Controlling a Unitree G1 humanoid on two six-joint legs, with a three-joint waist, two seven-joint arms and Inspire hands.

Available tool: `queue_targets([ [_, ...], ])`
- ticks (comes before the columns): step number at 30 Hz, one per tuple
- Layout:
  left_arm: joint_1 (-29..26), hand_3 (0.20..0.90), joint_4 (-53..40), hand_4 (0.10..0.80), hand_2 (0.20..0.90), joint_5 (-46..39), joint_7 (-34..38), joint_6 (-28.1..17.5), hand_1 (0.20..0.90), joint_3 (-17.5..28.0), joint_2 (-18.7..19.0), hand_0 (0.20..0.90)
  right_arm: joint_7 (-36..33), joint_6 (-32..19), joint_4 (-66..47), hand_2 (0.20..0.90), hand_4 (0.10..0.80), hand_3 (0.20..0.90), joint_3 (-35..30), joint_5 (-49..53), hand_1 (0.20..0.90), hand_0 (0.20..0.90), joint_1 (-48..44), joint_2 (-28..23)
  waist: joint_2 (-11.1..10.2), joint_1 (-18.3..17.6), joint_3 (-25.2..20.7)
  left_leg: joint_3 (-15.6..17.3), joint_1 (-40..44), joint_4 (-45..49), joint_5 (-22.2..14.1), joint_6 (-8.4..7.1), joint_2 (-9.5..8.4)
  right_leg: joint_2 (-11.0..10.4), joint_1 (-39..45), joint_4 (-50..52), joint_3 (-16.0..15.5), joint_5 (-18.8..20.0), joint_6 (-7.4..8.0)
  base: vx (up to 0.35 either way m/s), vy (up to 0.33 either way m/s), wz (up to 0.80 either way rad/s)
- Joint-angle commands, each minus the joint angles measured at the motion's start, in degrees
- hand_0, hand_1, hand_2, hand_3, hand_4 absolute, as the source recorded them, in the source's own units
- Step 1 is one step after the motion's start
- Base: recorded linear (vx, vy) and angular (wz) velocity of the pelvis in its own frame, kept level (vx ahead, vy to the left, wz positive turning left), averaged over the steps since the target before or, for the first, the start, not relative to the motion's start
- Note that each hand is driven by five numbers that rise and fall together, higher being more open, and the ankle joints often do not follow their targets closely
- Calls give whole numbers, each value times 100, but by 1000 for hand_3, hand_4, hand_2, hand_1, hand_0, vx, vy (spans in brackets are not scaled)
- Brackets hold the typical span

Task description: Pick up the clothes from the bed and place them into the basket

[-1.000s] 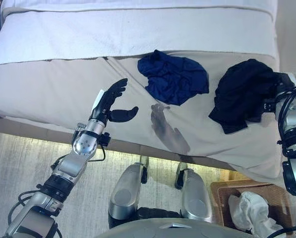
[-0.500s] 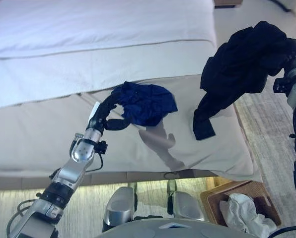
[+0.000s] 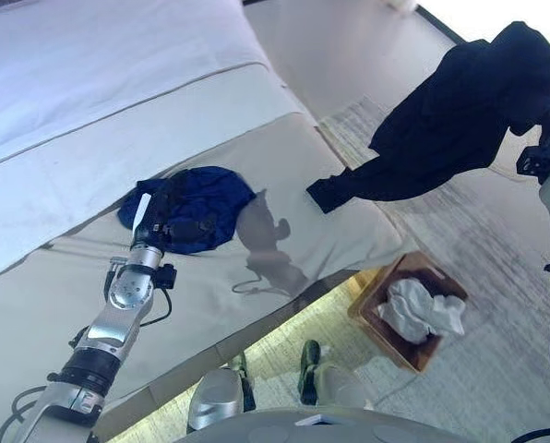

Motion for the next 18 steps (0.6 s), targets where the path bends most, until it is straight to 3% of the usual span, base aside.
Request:
queue_targets([
  [1, 82, 900, 20, 800, 900, 78, -32, -774, 900, -212, -71, 900, -334, -723, -500, 300, 100, 200, -353, 135, 300, 300, -71, -1013, -23, -141, -1211, -767, 22, -69, -344, -199, 186, 338, -128, 338, 266, -307, 1, 24, -44, -34],
  [7, 82, 900, 127, 800, 900, 184, -277, -801, 900, -322, -79, 900, -399, -518, -646, 300, 100, 200, -765, 134, 300, 300, 386, -1164, -19, -415, -1249, -599, 179, -89, -364, -240, 197, 434, -106, 258, 501, -276, -28, 12, -50, -28],
  [18, 17, 900, 154, 800, 900, 196, -617, -498, 900, -414, -58, 900, -332, -286, -818, 300, 100, 200, -1290, 39, 300, 300, 1185, -759, 190, -742, -1164, -379, 249, -23, -388, -288, 279, 526, -212, 249, 712, -223, -35, 10, -96, -18],
])
